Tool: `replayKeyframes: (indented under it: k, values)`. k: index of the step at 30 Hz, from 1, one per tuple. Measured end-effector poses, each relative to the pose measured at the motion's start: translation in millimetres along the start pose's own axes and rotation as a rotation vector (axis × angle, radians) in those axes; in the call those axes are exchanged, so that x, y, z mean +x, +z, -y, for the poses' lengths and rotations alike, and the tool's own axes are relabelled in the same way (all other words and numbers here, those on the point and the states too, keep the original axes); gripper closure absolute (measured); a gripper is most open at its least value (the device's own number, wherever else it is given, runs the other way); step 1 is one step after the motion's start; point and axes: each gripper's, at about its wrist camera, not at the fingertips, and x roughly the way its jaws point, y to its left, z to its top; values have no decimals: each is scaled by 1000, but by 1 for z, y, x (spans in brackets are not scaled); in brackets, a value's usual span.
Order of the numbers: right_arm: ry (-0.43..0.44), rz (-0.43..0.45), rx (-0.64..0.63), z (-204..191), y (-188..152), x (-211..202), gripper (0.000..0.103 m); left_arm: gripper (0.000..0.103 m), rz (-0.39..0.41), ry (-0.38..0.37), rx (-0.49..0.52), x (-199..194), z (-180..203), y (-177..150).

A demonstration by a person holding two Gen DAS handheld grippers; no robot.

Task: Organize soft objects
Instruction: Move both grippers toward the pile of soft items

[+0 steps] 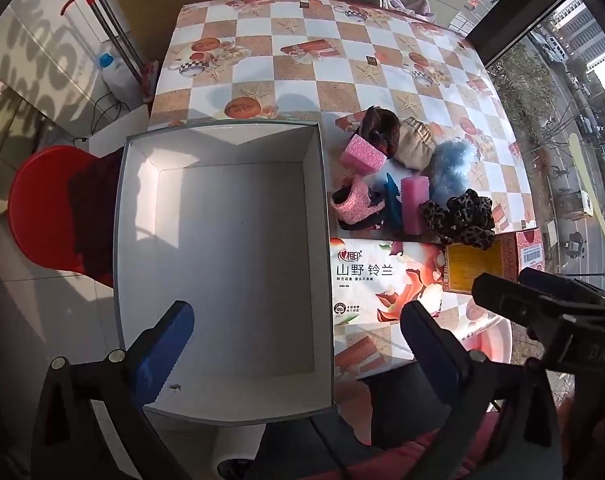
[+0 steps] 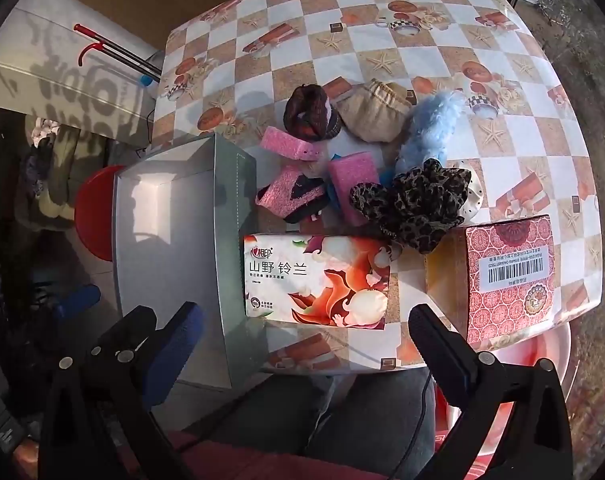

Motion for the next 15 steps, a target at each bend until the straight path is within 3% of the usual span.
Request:
replayKeyframes:
  k: [15]
  values:
    - [-3,12,55,15,-5,-3,0,0,-16,-2,46,3,9,5]
